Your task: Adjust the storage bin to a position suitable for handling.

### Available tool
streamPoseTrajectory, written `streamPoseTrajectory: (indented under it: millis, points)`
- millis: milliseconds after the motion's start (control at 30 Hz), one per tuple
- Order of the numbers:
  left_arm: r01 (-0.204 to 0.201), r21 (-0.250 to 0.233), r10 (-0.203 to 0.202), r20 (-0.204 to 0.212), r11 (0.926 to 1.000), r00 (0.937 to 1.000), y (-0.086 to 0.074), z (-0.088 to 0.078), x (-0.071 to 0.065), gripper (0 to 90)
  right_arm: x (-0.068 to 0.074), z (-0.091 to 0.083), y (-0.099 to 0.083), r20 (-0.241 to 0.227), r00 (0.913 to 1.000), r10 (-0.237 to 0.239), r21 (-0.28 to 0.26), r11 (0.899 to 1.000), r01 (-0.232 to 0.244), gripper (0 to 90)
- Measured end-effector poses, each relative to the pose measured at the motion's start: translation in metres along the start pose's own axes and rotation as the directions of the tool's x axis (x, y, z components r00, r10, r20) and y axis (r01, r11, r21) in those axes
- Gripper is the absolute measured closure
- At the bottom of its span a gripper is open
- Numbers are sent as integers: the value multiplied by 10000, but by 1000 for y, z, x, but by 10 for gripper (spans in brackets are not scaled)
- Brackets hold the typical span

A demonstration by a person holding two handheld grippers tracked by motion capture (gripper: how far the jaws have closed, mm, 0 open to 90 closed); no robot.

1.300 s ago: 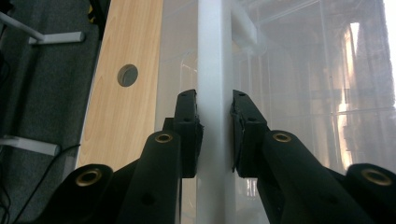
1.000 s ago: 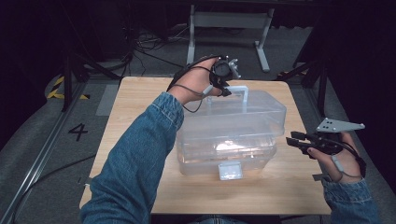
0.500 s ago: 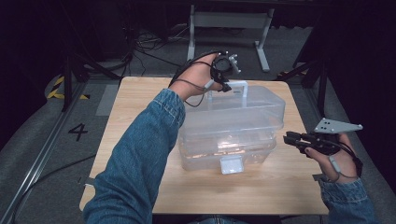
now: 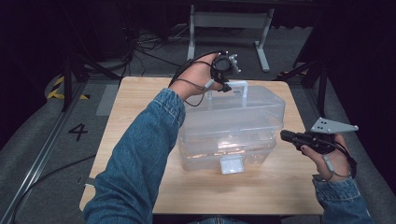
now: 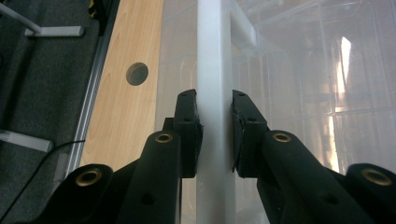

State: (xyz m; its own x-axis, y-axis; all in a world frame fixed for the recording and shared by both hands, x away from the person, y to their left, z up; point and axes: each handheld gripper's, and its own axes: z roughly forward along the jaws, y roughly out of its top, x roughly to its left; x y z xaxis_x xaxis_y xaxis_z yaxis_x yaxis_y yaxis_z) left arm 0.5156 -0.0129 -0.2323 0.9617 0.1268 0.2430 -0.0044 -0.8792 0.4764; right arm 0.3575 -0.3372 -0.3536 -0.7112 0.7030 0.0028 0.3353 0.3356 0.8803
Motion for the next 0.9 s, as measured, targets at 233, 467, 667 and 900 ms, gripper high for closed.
streamPoseTrajectory:
  millis: [233,467,667,900]
  points:
    - [3,18,-3,-5,10000,10000,0,0,0,759,-5,10,-6,155,9996,225,-240,9995,-221,900]
    - [-109,27,110,-108,9999,9999,3,1,-2,759,-9,18,-8,180,9998,127,-824,9965,-112,900]
    - [-77,-182,74,-169,9998,9998,2,2,1,759,-1,28,-11,356,9984,-428,-2017,9782,491,900]
    - [137,-314,-140,-95,9994,9999,1,3,3,754,10,34,-11,468,9960,-759,-2740,9579,859,900]
